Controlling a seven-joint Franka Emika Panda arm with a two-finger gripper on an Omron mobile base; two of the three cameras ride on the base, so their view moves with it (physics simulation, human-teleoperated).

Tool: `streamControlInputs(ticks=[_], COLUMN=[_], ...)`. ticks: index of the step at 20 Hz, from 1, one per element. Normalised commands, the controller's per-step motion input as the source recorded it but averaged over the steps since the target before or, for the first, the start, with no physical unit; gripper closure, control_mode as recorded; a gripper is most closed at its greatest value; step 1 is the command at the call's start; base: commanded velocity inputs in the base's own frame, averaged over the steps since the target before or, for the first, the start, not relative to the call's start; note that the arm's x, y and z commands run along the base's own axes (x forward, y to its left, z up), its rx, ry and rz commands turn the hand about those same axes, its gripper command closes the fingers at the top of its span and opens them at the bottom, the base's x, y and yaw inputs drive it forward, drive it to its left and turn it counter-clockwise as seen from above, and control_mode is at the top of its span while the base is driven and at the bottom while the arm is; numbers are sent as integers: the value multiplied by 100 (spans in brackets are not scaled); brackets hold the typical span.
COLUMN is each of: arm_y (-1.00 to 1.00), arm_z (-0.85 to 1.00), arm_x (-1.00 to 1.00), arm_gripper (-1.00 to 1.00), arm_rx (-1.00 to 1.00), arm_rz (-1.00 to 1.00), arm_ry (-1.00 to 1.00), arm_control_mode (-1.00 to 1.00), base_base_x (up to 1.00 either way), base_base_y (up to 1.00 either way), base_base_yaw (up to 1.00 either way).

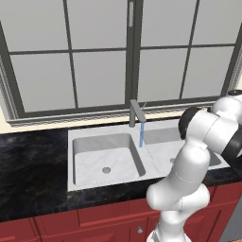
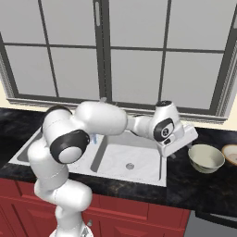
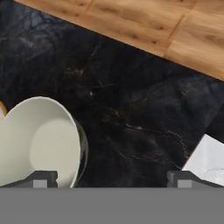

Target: Rinse each bowl for a few seconds and place them down in the sink or on the counter.

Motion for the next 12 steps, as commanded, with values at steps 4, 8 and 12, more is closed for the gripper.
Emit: streamControlInputs(ticks=[4,8,12], arm_y=[-22,-15,-18], arm_z=[-26,-26,-26], arm_x=[13,16,19], arm_gripper=[-100,-100,-100], arm_rx=[5,4,4], arm_rz=[0,0,0], arm_ry=[0,0,0], arm_control_mode=[-100,-100,-100], base_base_x=[0,0,0], base_base_y=[0,0,0], base_base_yaw=[0,0,0])
